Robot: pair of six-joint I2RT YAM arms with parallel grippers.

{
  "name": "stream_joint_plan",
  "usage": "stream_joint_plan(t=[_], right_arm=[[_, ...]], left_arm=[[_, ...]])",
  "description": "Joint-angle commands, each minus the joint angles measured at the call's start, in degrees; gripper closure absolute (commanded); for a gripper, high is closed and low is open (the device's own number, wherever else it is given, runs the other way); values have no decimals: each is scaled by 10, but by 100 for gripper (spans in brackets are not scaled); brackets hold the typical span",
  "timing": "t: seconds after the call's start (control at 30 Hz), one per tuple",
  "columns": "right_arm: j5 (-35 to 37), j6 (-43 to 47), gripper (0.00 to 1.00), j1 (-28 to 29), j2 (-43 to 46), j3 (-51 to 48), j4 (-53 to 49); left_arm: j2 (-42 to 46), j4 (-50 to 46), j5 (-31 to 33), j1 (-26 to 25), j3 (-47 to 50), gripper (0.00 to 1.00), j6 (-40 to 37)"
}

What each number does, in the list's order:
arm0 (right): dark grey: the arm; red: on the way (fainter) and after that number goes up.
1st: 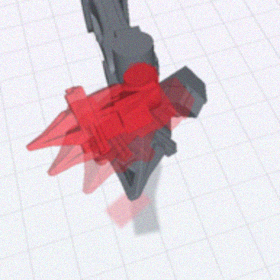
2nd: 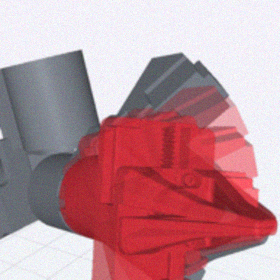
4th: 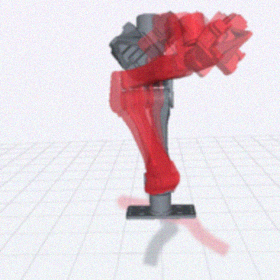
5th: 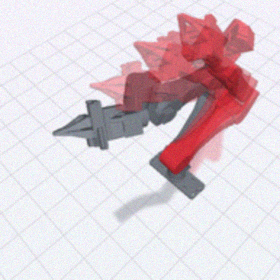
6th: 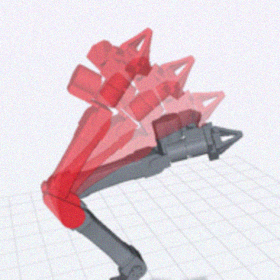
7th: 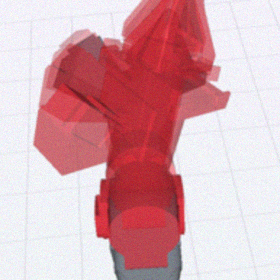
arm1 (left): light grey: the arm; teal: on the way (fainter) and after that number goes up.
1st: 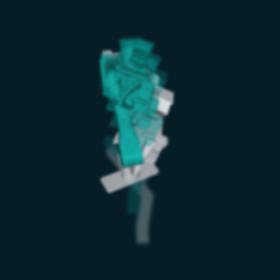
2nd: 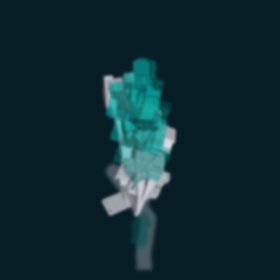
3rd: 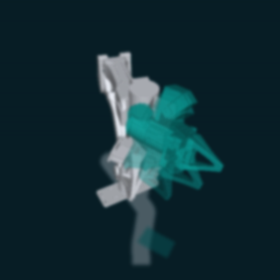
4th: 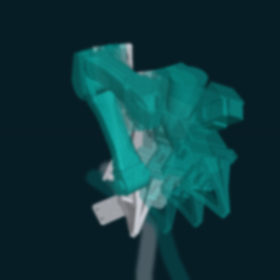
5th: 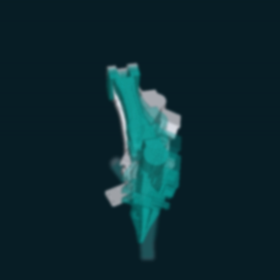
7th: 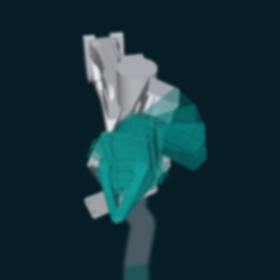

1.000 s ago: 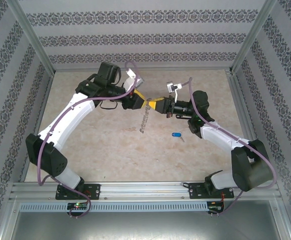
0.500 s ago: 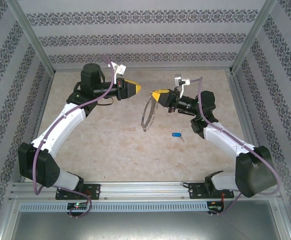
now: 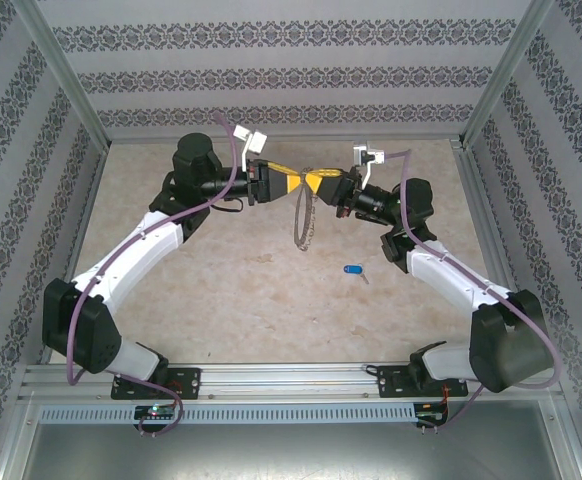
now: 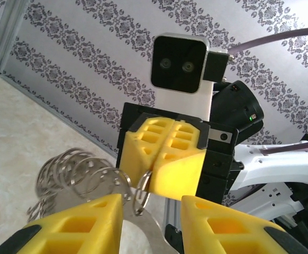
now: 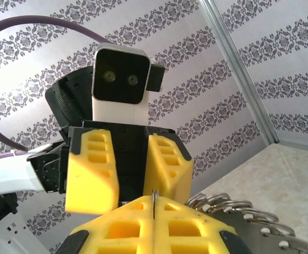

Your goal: Put the keys on the keyring

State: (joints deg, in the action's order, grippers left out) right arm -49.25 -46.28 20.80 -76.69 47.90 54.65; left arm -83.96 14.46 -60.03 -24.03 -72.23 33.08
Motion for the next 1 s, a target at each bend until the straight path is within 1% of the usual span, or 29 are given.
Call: stream_joint_plan(t=[0.0,0.17,0.27,0.33,0.4,0.43,0.47,0.53,0.6,0.63,0.67,0.73,0.8,0.87,0.97], right_arm=[[4,-4,100,7,-1,21,47],[0,-6,100,7,-2,19,49],[-1,-6,100,8,-2,17,50],[-3,-6,100,9,-3,15,49],[-3,-7,100,8,-4,13,49],[-3,-5,100,9,-4,12,49],[-3,-4,100,8,-5,12,47],[-3,-6,100,5,-7,12,42],[1,-14,70,-9,-5,7,35],[3,-20,67,-19,-2,1,35],[1,-26,66,-29,2,-6,32],[-7,-34,60,-43,11,-18,26],[-15,-34,59,-47,20,-27,12],[-25,-33,58,-46,27,-36,-1],[-41,-36,57,-46,36,-49,-10]], left_arm=[[-9,41,-13,-7,0,66,10],[-18,44,-10,-13,-5,67,9],[-23,47,-7,-17,-10,71,8],[-26,49,-7,-18,-13,76,8],[-26,49,-5,-20,-16,87,7],[-26,48,-5,-21,-17,94,7],[-27,46,-4,-22,-18,100,5],[-25,23,-1,-22,-24,100,-11],[-20,-54,8,-22,-44,100,-69],[-19,-119,15,-23,-62,100,-114],[-19,-186,26,-23,-84,100,-162],[-21,-310,53,-23,-129,100,-255],[-31,-417,85,-24,-174,100,-334],[-42,-495,113,-24,-209,100,-393],[-54,-564,146,-25,-240,100,-450]])
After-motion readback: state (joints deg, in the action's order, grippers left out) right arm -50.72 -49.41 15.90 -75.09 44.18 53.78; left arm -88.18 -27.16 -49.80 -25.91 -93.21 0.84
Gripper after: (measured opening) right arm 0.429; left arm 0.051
